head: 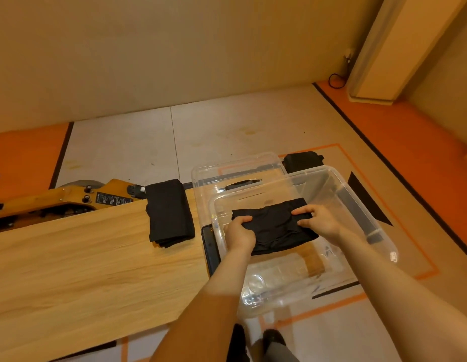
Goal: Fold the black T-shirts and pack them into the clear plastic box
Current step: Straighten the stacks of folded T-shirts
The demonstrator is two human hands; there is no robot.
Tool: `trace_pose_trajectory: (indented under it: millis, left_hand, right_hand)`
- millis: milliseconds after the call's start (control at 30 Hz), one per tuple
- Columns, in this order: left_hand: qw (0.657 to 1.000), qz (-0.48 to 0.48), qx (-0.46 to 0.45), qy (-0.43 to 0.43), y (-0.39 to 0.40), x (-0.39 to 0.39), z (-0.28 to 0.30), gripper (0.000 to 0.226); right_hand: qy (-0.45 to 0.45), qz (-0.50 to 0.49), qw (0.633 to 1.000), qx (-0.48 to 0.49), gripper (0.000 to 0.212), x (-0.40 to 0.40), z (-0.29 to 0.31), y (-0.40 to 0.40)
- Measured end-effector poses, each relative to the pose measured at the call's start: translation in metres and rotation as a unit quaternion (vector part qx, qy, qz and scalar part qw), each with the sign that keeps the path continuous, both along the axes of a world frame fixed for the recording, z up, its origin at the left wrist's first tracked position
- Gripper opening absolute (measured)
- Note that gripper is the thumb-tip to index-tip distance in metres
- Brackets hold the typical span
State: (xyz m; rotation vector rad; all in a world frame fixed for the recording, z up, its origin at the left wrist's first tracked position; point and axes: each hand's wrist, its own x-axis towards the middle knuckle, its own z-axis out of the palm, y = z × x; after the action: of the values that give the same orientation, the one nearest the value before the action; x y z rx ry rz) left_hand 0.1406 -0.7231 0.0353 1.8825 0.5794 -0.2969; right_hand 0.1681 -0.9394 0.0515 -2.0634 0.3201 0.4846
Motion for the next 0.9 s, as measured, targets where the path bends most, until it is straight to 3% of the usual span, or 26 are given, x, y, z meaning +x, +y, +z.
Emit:
trace_pose_trajectory:
  millis: [267, 600, 900]
  left_hand:
    - [0.997, 0.047, 0.062, 0.022, -0.011, 0.007, -0.018, 0.048]
    - [0.993, 0.050, 0.106, 0.034, -0.018, 0.008, -0.045, 0.052]
    - [0.989, 0.102, 0.074, 0.071, -0.018, 0.015, -0.066, 0.045]
  right_hand:
    - [0.033, 0.049, 0.998, 0.010, 0.031, 0.021, -0.026, -0.003]
    - [-0.013, 0.120, 0.992, -0.029, 0.041, 0.034, -0.053, 0.002]
    - [-0.008, 0.173, 0.983, -0.066, 0.042, 0.037, -0.077, -0.008]
